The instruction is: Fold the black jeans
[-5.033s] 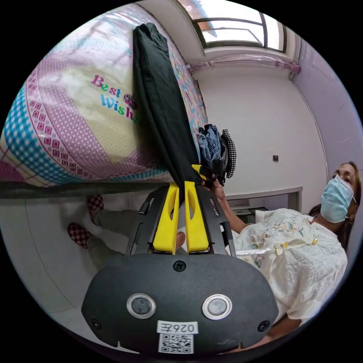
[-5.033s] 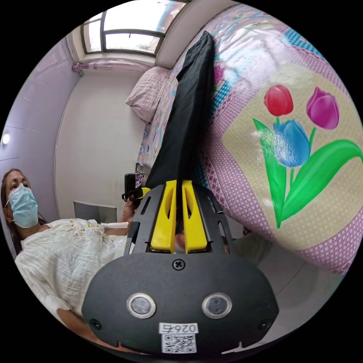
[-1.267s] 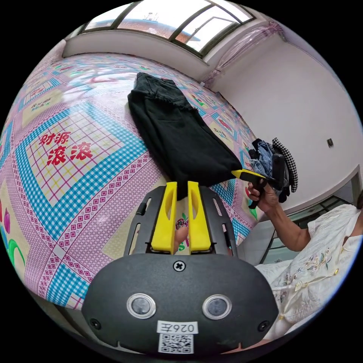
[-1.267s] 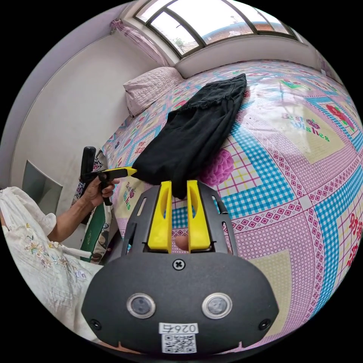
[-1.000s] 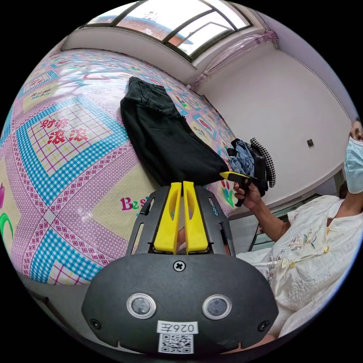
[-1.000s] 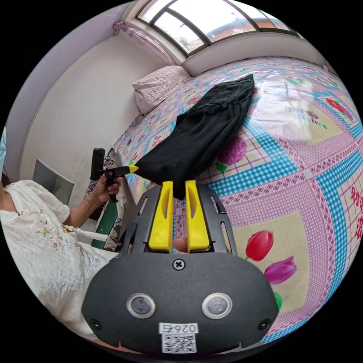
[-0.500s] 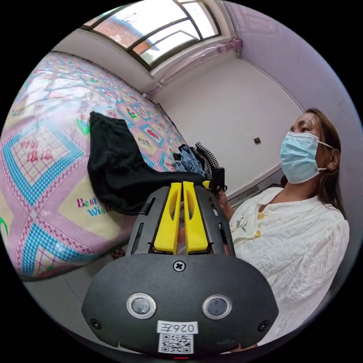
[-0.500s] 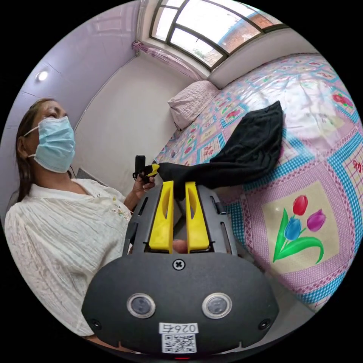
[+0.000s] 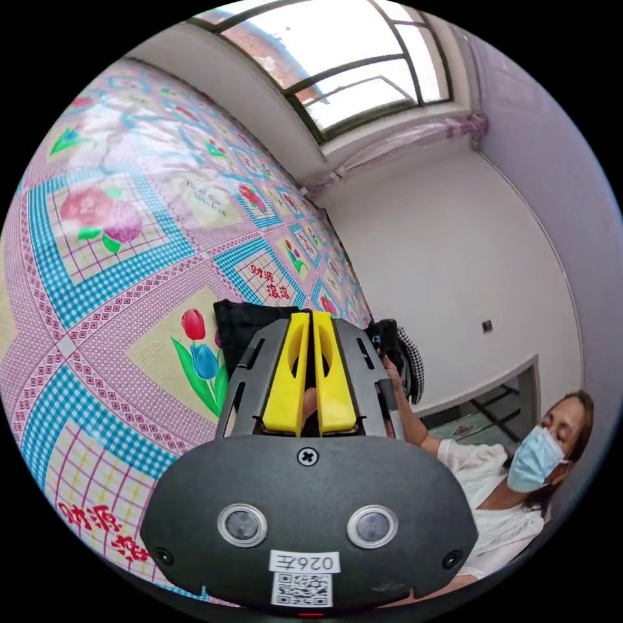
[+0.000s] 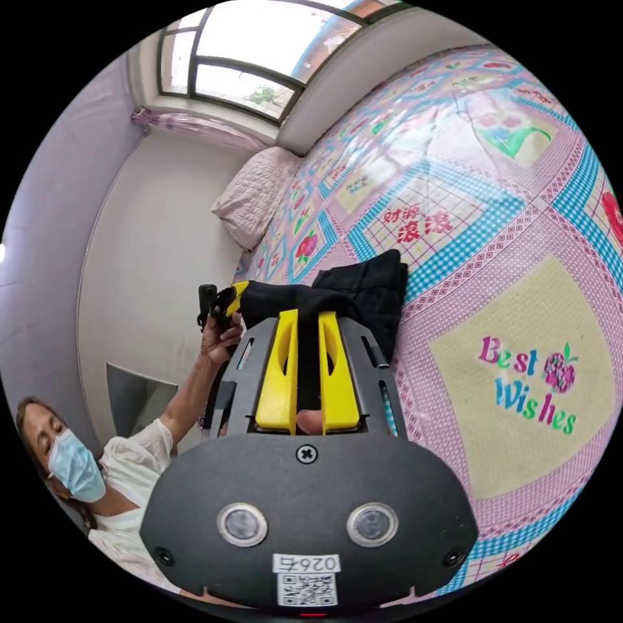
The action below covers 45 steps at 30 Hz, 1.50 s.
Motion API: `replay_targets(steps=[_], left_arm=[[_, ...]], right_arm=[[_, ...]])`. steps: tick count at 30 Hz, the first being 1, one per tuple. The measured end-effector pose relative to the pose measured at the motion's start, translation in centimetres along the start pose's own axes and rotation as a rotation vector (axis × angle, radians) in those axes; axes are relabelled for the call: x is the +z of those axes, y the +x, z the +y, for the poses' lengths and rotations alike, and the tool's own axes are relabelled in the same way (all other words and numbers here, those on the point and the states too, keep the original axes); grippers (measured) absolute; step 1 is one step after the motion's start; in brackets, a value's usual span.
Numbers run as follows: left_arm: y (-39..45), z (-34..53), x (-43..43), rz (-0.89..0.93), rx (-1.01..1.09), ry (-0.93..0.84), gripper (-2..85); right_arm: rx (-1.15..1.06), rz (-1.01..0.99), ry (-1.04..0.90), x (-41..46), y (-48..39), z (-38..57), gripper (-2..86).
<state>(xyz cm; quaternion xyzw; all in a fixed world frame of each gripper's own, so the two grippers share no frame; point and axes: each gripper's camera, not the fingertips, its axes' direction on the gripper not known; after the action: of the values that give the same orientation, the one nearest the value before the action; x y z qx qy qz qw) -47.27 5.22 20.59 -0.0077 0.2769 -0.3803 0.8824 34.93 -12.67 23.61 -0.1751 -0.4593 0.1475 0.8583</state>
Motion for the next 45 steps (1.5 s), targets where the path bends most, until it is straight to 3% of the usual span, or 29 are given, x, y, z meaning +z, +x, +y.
replay_targets(steps=[3, 6, 10, 14, 18, 20, 21, 22, 24, 27, 30, 31, 32, 33, 39, 42, 45], left_arm=[[-3.5, -1.1, 0.8, 0.042, -0.113, 0.010, -0.8], [-2.4, -1.2, -0.5, 0.023, -0.041, 0.022, -0.9], [1.5, -1.2, -3.2, -0.110, 0.116, 0.044, -1.0], [6.5, 0.4, -1.4, -0.217, 0.286, -0.022, -1.0], [9.6, 1.3, 6.2, -0.236, 0.437, -0.161, -1.0], [9.2, -0.1, 10.6, -0.332, 0.467, -0.241, -1.0], [8.0, -1.4, 13.7, -0.466, 0.462, -0.302, -1.0], [6.1, -2.8, 16.2, -0.493, 0.385, -0.388, -0.9], [4.9, -4.5, 16.7, -0.383, 0.257, -0.391, -1.0], [7.8, -3.9, 14.5, -0.351, 0.329, -0.256, -1.0], [9.6, -2.2, 14.5, -0.497, 0.449, -0.253, -1.0], [8.5, -1.9, 15.9, -0.608, 0.436, -0.338, -1.0], [8.0, -1.9, 16.4, -0.606, 0.414, -0.383, -1.0], [8.0, -2.1, 15.9, -0.568, 0.356, -0.350, -1.0], [15.8, 4.9, 9.4, -0.408, 0.481, -0.094, -1.0], [17.3, 10.4, 8.3, -0.475, 0.488, -0.073, -1.0], [14.4, 13.4, 10.7, -0.673, 0.446, -0.223, -1.0]], right_arm=[[0.062, -0.012, -0.081, 3.1, 3.7, -2.4, 3.9], [0.024, -0.070, -0.043, 3.1, 3.6, -1.3, 7.0], [-0.023, 0.006, 0.084, 0.5, 1.8, 2.0, 9.0], [-0.237, 0.173, 0.116, 2.5, -5.1, 4.8, 7.3], [-0.464, 0.306, 0.047, 9.2, -11.2, 5.6, 5.8], [-0.586, 0.506, -0.016, 14.8, -13.2, 4.7, 3.1], [-0.620, 0.602, -0.026, 16.2, -13.2, 4.3, 1.9], [-0.636, 0.763, -0.033, 18.5, -12.3, 3.4, 0.4], [-0.567, 0.717, -0.063, 19.1, -10.8, 1.8, -0.4], [-0.463, 0.533, 0.014, 16.2, -9.7, 1.9, -0.8], [-0.440, 0.518, 0.060, 15.1, -9.7, 4.3, -0.7], [-0.456, 0.547, 0.058, 15.4, -9.9, 5.3, -0.4], [-0.467, 0.603, 0.028, 16.2, -9.8, 5.8, 0.1], [-0.464, 0.612, 0.023, 16.4, -9.8, 6.0, 0.8], [-0.574, 0.514, 0.099, 15.8, -15.3, 12.7, 2.9], [-0.655, 0.517, 0.065, 18.5, -17.7, 16.6, 2.1], [-0.642, 0.676, -0.105, 22.9, -15.6, 17.9, -0.4]])
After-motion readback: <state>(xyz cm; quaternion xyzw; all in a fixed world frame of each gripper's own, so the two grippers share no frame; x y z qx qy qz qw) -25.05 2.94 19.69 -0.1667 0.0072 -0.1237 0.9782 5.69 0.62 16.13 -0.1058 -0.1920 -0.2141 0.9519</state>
